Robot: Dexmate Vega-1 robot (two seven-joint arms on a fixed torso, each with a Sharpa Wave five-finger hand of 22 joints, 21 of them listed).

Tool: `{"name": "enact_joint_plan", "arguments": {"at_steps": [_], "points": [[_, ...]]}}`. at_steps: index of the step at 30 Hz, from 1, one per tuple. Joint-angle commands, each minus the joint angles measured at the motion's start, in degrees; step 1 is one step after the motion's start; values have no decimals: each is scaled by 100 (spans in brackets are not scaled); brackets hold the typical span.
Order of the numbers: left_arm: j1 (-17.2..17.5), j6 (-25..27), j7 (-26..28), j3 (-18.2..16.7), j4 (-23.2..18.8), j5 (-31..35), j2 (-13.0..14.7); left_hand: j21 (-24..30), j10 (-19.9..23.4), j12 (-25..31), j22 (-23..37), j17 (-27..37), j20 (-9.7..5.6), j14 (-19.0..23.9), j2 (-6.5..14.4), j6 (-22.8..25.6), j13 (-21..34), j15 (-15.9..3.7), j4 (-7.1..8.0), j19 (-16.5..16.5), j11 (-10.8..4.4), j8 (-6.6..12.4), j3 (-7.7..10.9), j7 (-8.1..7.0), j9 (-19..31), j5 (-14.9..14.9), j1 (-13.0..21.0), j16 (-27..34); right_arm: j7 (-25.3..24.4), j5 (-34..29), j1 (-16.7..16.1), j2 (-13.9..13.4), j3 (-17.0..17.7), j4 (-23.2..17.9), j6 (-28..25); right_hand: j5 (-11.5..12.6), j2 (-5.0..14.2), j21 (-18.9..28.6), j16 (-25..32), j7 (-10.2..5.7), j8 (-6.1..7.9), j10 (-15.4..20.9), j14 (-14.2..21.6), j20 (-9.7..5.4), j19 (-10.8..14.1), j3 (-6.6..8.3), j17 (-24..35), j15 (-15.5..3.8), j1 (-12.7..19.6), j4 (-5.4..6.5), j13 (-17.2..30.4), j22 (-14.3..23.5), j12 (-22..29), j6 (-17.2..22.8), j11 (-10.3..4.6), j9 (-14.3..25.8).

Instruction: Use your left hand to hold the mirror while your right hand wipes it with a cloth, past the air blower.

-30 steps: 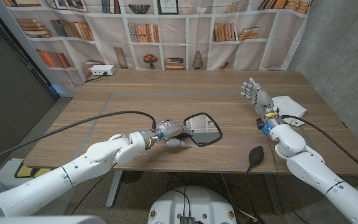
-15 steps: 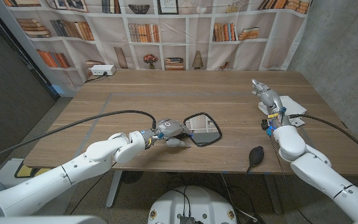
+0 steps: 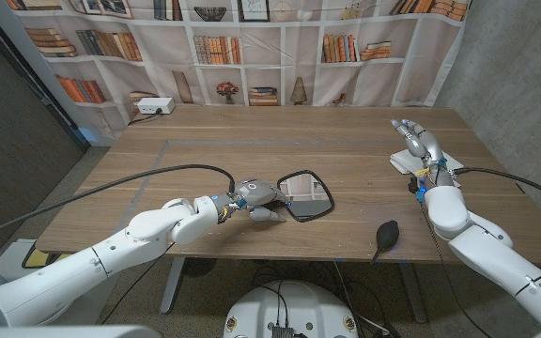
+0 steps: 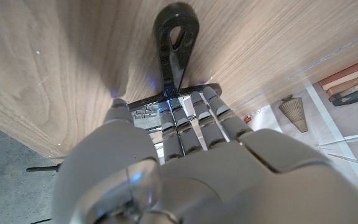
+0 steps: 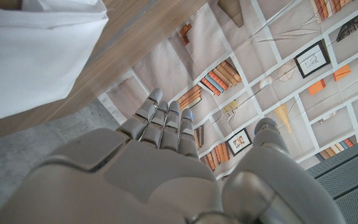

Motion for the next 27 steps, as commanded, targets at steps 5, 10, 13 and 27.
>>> {"name": "enact_joint_plan", "arguments": {"at_steps": [5,10,13,27], "points": [[-118,-130,-98,-21,48,-100,10,53,84,4,19,9,-170,71,27,87,6,-509,-11,134,24,-13,87,40,22,44,42,-26,96,-201,385,-301,4,402,-390,27,-27,-36,2,-23,19,68,52,-246,101,6,7,-76,156,-43,5,10,44,115,-86,29],[-150,-148,-116,-15,42,-83,-8,51,85,-4,19,10,-174,78,28,104,7,-505,-13,141,48,-19,108,54,22,48,53,-30,110,-213,591,-295,-83,662,-309,28,-103,-56,23,-101,43,176,131,-256,188,-38,11,-130,169,-32,7,13,81,213,-132,31],[-165,-163,-133,-26,37,-117,-18,49,90,-8,19,10,-173,77,26,102,7,-501,-14,143,47,-27,120,56,22,50,58,-34,85,-222,673,-284,-122,798,-230,43,-167,-53,76,-149,65,328,331,-333,382,-81,17,-247,190,-11,8,20,127,334,-198,34],[-230,-148,-258,-15,21,-151,-95,28,96,-27,18,11,-181,75,29,120,8,-498,-17,122,50,-51,176,59,23,60,85,-47,106,-540,997,-591,-466,1085,-876,68,-223,-77,71,-217,75,441,427,-361,501,-103,15,-310,241,-10,9,26,153,434,-279,36]]}}
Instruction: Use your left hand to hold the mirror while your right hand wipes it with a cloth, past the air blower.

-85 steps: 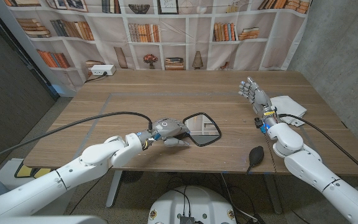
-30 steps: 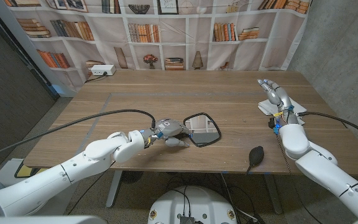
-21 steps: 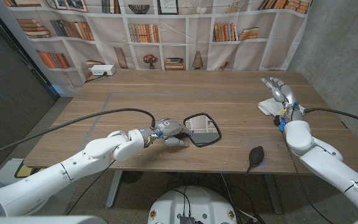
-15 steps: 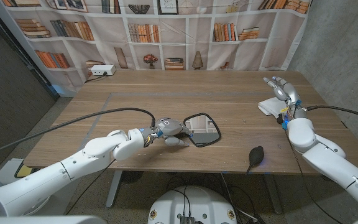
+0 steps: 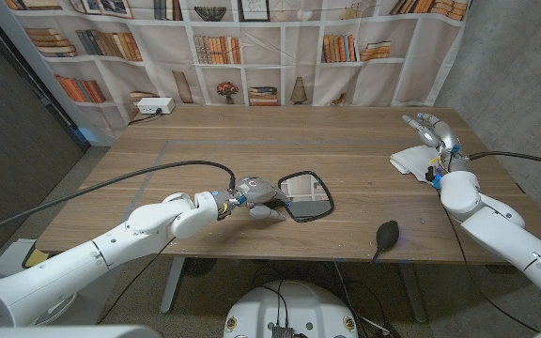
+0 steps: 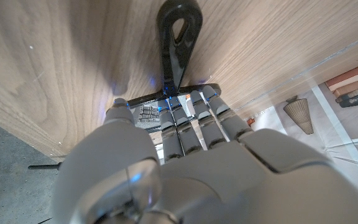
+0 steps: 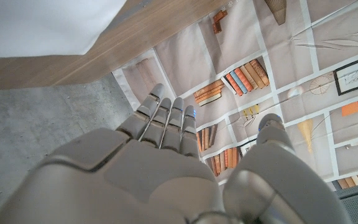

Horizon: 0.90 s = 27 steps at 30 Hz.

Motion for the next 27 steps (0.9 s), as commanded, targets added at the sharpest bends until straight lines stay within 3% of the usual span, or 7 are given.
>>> {"name": "enact_joint_plan", "arguments": {"at_steps": [1,12,27], "points": [[-65,9,-103,8,-18,-37,-76,0,22,-27,18,8,-180,59,6,47,9,-515,-17,40,9,-13,53,8,28,47,65,-5,14,-283,336,-222,-322,338,-516,28,-66,-39,18,-18,51,107,35,-354,49,-22,13,-23,32,-15,9,27,27,90,-31,8],[-17,124,-103,21,-100,30,-108,-34,-15,-59,18,12,-139,42,-1,20,11,-474,-11,-15,34,-54,101,1,28,53,75,-19,65,-521,529,-431,-682,507,-1026,52,-92,-84,7,-74,38,152,68,-357,53,-22,12,-68,84,-19,9,27,32,105,-60,9],[15,193,-224,36,-184,63,-81,-35,19,-59,17,13,-158,58,-18,66,12,-494,-6,15,12,-65,144,7,29,53,79,-18,366,-833,794,-720,-1197,397,-1936,90,-119,-200,-54,-89,-9,95,-26,-322,-70,-2,11,-56,208,-45,13,29,-6,34,-77,11]]}}
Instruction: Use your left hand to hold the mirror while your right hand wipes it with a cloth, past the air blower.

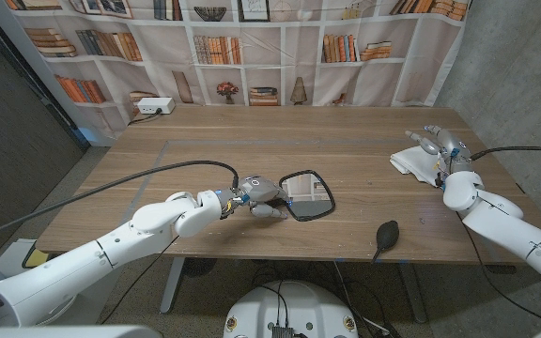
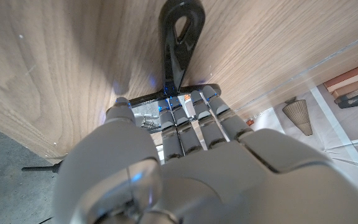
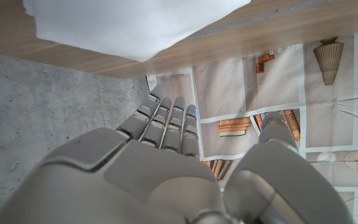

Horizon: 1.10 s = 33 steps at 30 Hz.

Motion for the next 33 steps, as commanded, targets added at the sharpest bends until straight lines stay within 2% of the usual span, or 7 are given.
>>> {"name": "enact_joint_plan", "arguments": {"at_steps": [1,9,15,19,28,33], "points": [[15,40,-82,13,-47,15,7,-9,34,2,17,13,-157,40,-20,71,14,-475,10,17,-1,-20,65,3,5,21,19,7,264,-219,219,-230,-402,-82,-726,49,9,-37,-9,-4,-12,-24,-35,-320,-26,25,10,-70,93,-25,13,30,-10,-49,-24,8],[6,-22,-72,-4,-36,-55,16,-34,-7,-21,17,14,-144,27,-27,44,14,-461,17,-28,5,-47,87,0,5,20,16,-1,471,-283,331,-352,-594,-150,-1007,79,-21,-116,-46,21,-43,-104,-126,-311,-70,64,8,-38,285,-71,15,29,-52,-116,-2,8],[4,-48,-64,-17,-29,-69,29,-47,-34,-35,16,15,-141,9,-30,35,15,-466,22,-48,13,-60,102,-3,6,20,14,-9,569,-437,510,-320,-832,-92,-1270,97,-12,-159,-57,25,-49,-155,-173,-307,-85,106,8,-28,427,-93,16,28,-76,-138,-1,9],[10,-54,-40,-34,-27,-80,36,-60,-53,-43,15,16,-135,10,-31,4,15,-457,26,-73,15,-79,113,-5,6,19,11,-8,643,-517,633,-267,-987,-19,-1422,124,93,-215,-48,11,-49,-161,-186,-306,-60,239,10,-31,769,-130,18,27,-83,-163,-10,10],[67,-54,91,-72,-6,-103,54,-79,-97,-60,14,18,-126,-3,-32,-66,17,-445,40,-99,-4,-121,142,-12,7,18,1,-11,794,-547,827,-148,-1230,220,-1541,121,160,-276,-24,-21,-31,-107,-128,-337,22,390,6,-80,1247,-157,18,28,-69,-143,-50,12],[74,-43,123,-84,0,-87,63,-86,-109,-63,13,18,-128,-10,-33,-75,17,-448,46,-109,-9,-128,153,-25,9,17,-4,-13,852,-625,944,-91,-1369,234,-1785,96,252,-338,-4,-43,-23,-73,-57,-346,80,544,5,-130,1733,-161,18,33,-64,-128,-80,14]]}}
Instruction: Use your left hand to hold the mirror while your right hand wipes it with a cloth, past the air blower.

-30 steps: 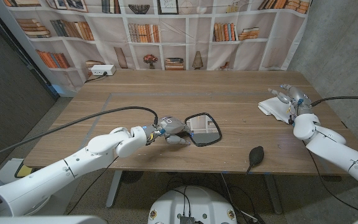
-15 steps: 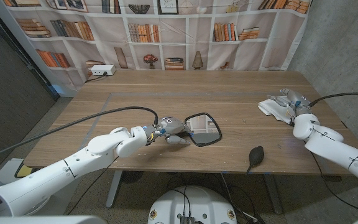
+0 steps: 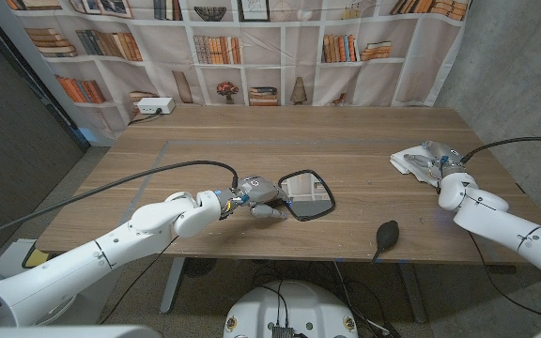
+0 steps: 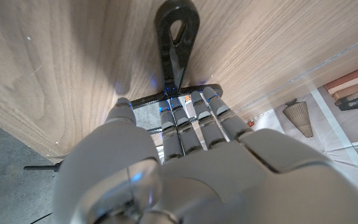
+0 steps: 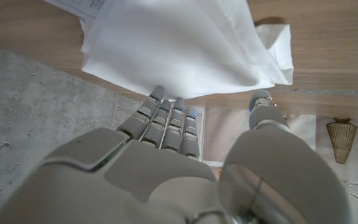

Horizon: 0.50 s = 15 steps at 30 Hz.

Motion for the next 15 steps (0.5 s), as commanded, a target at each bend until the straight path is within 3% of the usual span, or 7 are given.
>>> {"name": "enact_joint_plan", "arguments": {"at_steps": [1,8,11,15], "points": [[41,-12,161,-47,32,-15,24,-15,-45,-12,13,25,-159,-11,-33,-31,12,-449,-9,-36,-8,-26,54,-26,4,17,-3,-13,203,-160,325,154,-405,160,-482,-12,57,-48,43,-56,28,83,140,-349,113,142,3,-145,387,6,18,36,28,54,-80,15],[38,-17,199,-34,47,-5,0,-22,-54,-12,13,26,-149,-18,-31,-46,12,-450,-1,-44,-13,-35,71,-40,6,17,-9,-14,371,-158,468,202,-546,152,-772,-56,87,-46,71,-84,55,193,273,-373,271,207,3,-223,698,27,17,48,59,157,-111,17],[46,-3,202,-32,37,10,2,-23,-53,-11,13,26,-148,-20,-30,-48,13,-450,1,-46,-10,-36,76,-40,7,17,-10,-14,402,-11,471,260,-492,163,-866,-114,93,36,109,-72,67,265,431,-354,624,194,15,-221,882,76,16,53,72,242,-100,20],[57,-7,200,-27,27,14,14,-32,-71,-17,13,26,-132,-20,-31,-54,13,-449,5,-62,-24,-40,87,-51,7,18,-12,-14,285,40,463,320,-485,169,-955,-189,92,114,184,-22,125,527,736,-444,1087,128,33,-255,1121,105,16,42,144,511,-58,24]]}}
